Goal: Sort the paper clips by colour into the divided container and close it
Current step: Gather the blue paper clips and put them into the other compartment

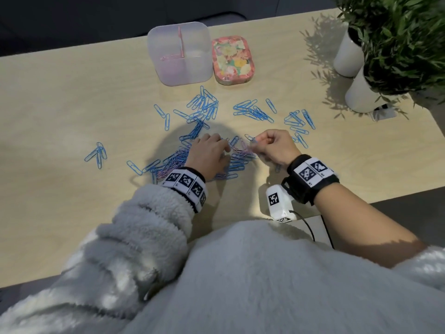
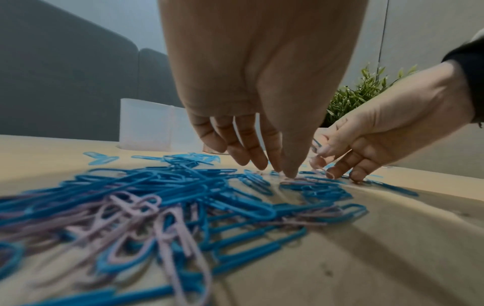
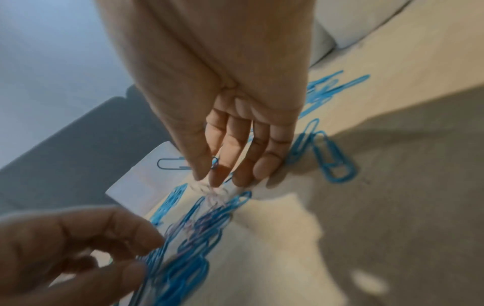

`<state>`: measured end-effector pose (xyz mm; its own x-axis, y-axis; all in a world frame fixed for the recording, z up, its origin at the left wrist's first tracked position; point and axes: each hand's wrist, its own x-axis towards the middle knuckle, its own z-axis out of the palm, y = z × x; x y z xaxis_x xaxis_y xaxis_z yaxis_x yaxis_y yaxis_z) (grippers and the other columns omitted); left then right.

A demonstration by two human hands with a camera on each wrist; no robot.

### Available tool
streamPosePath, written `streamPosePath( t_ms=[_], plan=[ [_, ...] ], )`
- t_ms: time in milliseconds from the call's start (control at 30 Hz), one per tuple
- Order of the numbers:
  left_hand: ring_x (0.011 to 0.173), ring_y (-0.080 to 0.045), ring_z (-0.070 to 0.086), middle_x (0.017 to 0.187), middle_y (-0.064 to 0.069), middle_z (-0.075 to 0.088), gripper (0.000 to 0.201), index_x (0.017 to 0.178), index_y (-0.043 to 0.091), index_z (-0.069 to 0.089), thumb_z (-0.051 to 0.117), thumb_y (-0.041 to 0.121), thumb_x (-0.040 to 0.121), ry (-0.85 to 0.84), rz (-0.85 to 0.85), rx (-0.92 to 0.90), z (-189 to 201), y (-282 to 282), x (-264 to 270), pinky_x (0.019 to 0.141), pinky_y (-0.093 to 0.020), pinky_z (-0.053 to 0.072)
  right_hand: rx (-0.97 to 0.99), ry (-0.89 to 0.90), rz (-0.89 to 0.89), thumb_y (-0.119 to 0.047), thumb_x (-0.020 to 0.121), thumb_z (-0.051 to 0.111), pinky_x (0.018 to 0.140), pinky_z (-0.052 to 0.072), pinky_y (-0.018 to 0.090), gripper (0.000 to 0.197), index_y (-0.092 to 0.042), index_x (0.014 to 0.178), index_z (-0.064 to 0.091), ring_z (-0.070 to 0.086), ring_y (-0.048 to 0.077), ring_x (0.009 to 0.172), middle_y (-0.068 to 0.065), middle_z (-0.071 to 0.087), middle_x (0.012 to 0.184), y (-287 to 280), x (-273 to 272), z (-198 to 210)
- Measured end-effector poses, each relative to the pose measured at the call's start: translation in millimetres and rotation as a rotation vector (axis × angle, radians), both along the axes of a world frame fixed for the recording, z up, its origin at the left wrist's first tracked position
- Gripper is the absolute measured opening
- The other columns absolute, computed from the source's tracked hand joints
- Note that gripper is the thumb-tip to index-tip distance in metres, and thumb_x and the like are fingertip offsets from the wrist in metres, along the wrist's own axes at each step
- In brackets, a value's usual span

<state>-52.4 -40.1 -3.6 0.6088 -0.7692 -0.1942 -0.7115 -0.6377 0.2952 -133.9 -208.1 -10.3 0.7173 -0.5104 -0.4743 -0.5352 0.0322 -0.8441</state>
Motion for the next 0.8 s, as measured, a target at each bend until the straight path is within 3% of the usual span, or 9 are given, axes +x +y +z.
streamPosePath(
  t_ms=[100,200,267,300,367,467,600,700,800],
  plan=[
    [0.109,-0.028,0.050,0.115,-0.005,0.056,0.024,0.108,0.022,0.060,0.054,0.034,0.088,0.009,-0.033,0.027,-3,-5,-1,0.091,-0.038,0.036,-0.019,-0.005,-0.084,0.002,0.081,0.065,0.031,0.028,0.012,0.016,-0.007,0.069,0.062,0.038,0.001,0.026,-0.004,0.051,0.042,-9,-4,4],
    [0.107,-0.029,0.050,0.112,-0.006,0.056,0.021,0.104,0.021,0.061,0.055,0.031,0.086,0.019,-0.051,0.031,-6,-1,-2,0.089,-0.038,0.037,-0.322,0.060,-0.006,-0.004,0.083,0.061,0.047,0.042,0.007,0.010,-0.005,0.086,0.070,0.055,-0.004,0.048,-0.001,0.062,0.068,-17,-4,2],
    [0.105,-0.030,0.051,0.110,-0.007,0.057,0.020,0.103,0.018,0.063,0.055,0.028,0.087,0.024,-0.055,0.011,-8,2,-1,0.089,-0.038,0.037,-0.509,0.090,0.070,-0.008,0.081,0.059,0.070,0.050,0.023,0.015,-0.009,0.089,0.071,0.062,0.014,0.075,0.007,0.067,0.085,-14,-5,2],
    [0.104,-0.030,0.052,0.109,-0.007,0.057,0.019,0.102,0.017,0.063,0.056,0.028,0.087,0.022,-0.052,0.000,-9,3,-1,0.088,-0.038,0.038,-0.585,0.102,0.121,-0.009,0.079,0.057,0.074,0.050,0.028,0.015,-0.011,0.085,0.071,0.062,0.022,0.080,0.009,0.068,0.088,-9,-5,2],
    [0.101,-0.030,0.053,0.107,-0.007,0.058,0.021,0.101,0.017,0.063,0.055,0.031,0.088,0.015,-0.034,-0.025,-10,2,-1,0.087,-0.038,0.039,-0.651,0.137,0.231,-0.013,0.078,0.057,0.072,0.048,0.030,0.011,-0.012,0.076,0.068,0.062,0.028,0.080,0.010,0.069,0.084,0,-3,1],
    [0.102,-0.029,0.053,0.108,-0.007,0.059,0.023,0.103,0.017,0.062,0.053,0.033,0.089,-0.011,-0.030,-0.052,-11,-7,-2,0.085,-0.038,0.040,-0.645,0.195,0.293,-0.017,0.076,0.067,0.074,0.049,0.034,0.007,-0.010,0.078,0.067,0.061,0.031,0.084,0.014,0.069,0.085,10,6,0],
    [0.103,-0.033,0.050,0.114,-0.011,0.056,0.024,0.111,0.014,0.059,0.048,0.017,0.090,-0.052,-0.029,-0.089,-11,-18,6,0.085,-0.042,0.041,-0.687,0.215,0.409,-0.011,0.079,0.064,0.077,0.048,0.034,0.004,-0.007,0.080,0.066,0.060,0.033,0.090,0.016,0.067,0.090,14,14,0],
    [0.104,-0.034,0.050,0.113,-0.013,0.055,0.024,0.111,0.012,0.061,0.052,0.014,0.089,-0.025,-0.013,-0.087,-12,-24,18,0.089,-0.042,0.043,-0.752,0.246,0.497,-0.007,0.084,0.058,0.083,0.047,0.039,0.008,-0.005,0.090,0.061,0.053,0.035,0.103,0.018,0.061,0.103,15,11,-2],
    [0.106,-0.035,0.051,0.111,-0.017,0.056,0.023,0.109,0.006,0.063,0.049,0.013,0.091,0.053,0.055,-0.129,-13,-26,34,0.089,-0.042,0.042,-0.901,0.296,0.628,-0.001,0.083,0.055,0.086,0.042,0.039,0.024,-0.004,0.107,0.053,0.044,0.033,0.114,0.017,0.051,0.115,16,4,-4]
  ],
)
